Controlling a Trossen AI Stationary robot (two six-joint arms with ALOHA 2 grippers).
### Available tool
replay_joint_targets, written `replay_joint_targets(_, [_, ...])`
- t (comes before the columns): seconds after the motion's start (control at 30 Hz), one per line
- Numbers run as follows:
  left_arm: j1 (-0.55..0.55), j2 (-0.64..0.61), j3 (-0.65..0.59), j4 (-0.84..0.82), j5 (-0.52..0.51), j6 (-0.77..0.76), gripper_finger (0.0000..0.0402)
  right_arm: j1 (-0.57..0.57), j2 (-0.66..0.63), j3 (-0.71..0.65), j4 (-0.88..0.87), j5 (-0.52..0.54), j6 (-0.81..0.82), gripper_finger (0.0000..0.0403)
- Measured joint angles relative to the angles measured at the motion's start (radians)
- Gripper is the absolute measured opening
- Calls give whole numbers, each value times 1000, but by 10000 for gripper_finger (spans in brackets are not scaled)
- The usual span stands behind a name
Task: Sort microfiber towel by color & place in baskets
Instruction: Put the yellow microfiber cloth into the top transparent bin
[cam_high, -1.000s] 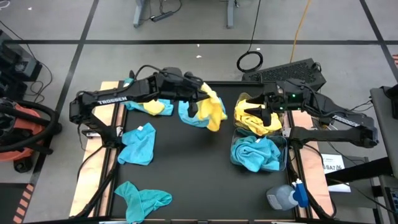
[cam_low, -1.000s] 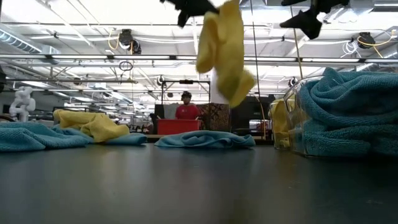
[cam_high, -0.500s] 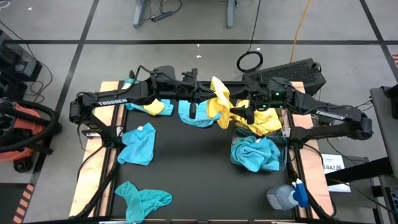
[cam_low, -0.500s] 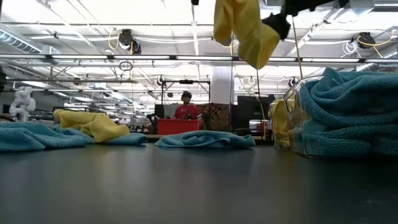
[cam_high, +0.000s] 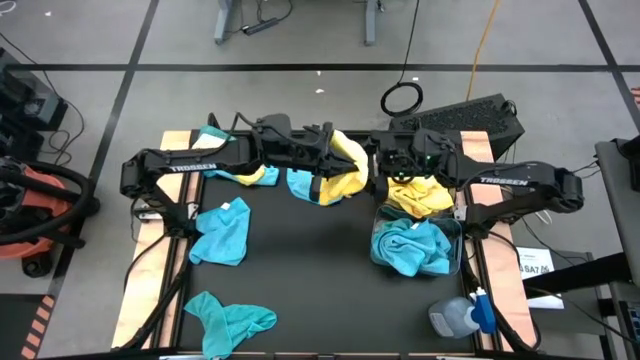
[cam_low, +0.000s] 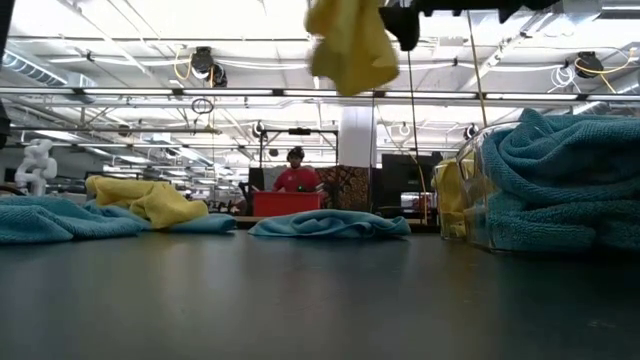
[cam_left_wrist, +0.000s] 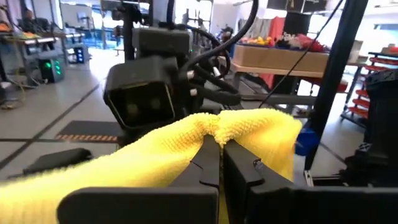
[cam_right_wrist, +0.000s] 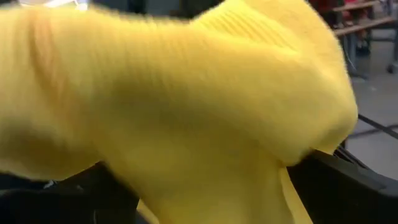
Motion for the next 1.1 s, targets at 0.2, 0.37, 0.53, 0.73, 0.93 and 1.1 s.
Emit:
replay_joint_targets(0.2, [-18, 20, 0, 16, 28, -5, 1, 21, 46, 0, 111, 1, 38, 345])
replay_joint_targets(0.37, [-18, 21, 0, 23, 29, -26, 1, 30, 37, -1, 130, 3, 28, 276])
replay_joint_targets(0.53, [-17, 21, 2, 26, 28, -28, 7, 30, 16, -1, 135, 1, 22, 163])
replay_joint_targets(0.73, [-18, 21, 2, 18, 25, -52, 55, 29, 10, -1, 120, -40, 31, 18])
replay_joint_targets(0.93, [-20, 14, -1, -10, 26, -54, 119, 31, -22, -1, 18, -38, 49, 14])
replay_joint_targets(1.1, [-17, -18, -1, -66, 25, -43, 174, 31, -97, 0, -132, 4, 16, 5])
